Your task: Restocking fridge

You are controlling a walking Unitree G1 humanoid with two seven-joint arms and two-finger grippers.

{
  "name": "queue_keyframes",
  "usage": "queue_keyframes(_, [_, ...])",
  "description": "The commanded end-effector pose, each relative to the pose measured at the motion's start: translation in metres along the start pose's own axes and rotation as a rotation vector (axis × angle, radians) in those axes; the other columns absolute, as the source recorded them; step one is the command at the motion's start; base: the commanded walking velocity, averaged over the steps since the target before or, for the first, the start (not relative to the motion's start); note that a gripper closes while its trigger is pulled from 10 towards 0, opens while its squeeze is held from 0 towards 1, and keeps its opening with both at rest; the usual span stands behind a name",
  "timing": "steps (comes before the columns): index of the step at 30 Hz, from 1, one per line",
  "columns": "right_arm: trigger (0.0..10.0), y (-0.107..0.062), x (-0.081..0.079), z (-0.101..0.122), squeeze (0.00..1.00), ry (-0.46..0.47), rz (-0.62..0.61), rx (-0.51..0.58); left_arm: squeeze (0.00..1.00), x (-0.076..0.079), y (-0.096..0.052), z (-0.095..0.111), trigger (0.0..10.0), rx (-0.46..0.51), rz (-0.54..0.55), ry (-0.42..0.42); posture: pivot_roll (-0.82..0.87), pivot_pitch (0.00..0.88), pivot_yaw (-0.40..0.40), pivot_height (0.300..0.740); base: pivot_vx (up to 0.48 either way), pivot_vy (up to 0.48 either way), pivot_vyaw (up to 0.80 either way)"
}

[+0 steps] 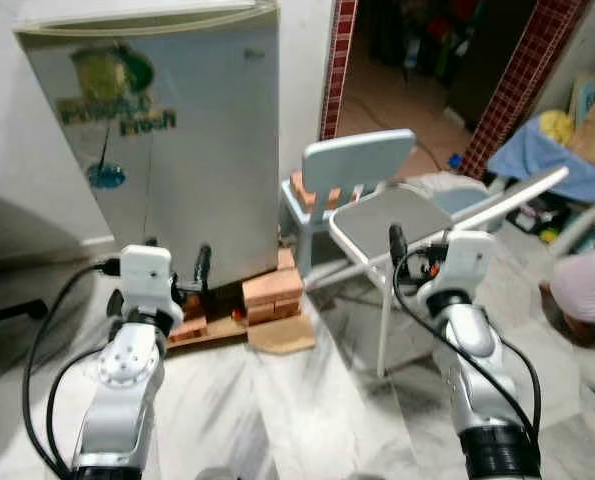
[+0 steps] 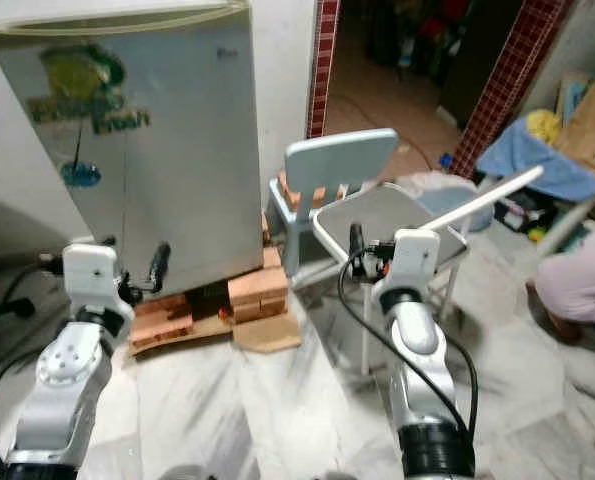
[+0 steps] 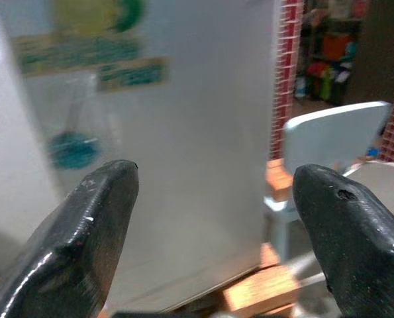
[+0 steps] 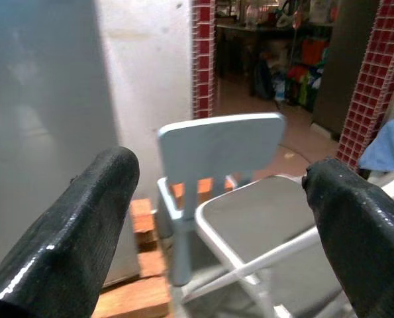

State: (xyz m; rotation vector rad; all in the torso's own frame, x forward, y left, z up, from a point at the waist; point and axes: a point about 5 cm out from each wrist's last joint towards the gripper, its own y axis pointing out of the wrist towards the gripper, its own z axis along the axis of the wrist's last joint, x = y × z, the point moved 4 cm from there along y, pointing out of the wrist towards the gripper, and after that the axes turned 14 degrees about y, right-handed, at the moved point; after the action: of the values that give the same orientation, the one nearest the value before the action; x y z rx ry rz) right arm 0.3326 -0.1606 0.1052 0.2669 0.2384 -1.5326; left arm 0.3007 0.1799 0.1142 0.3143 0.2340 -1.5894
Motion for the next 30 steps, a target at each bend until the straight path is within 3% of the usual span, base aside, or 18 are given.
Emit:
queue_keyframes(1, [10.0, 0.0033, -0.0083, 0.0064, 0.0, -0.005, 0.025, 0.025, 0.0, -0.0069, 0.0012, 0.0037, 10.0, 0.023, 0.021, 0.009, 0.07, 0.0, -0.015, 0.74, 0.0, 0.48, -0.46])
queue_keyframes(13, [10.0, 0.0046, -0.0095, 0.0065, 0.0, 0.001, 0.022, 0.03, 0.0, -0.0045, 0.0003, 0.0022, 10.0, 0.03, -0.005, -0.015, 0.08, 0.005, -0.01, 0.74, 0.0, 0.48, -0.47])
queue_keyframes(23, [10.0, 0.0072, -0.014, 0.0074, 0.0, 0.005, 0.032, 0.037, 0.0, -0.0019, 0.002, 0.003, 10.0, 0.03, -0.025, -0.041, 0.08, 0.009, -0.004, 0.74, 0.0, 0.48, -0.79])
queue_keyframes(30, [10.0, 0.0098, -0.0168, 0.0094, 0.0, -0.005, 0.038, 0.044, 0.0, -0.0008, 0.0033, 0.0033, 10.0, 0.028, -0.026, -0.053, 0.07, 0.014, 0.002, 0.74, 0.0, 0.48, 0.0])
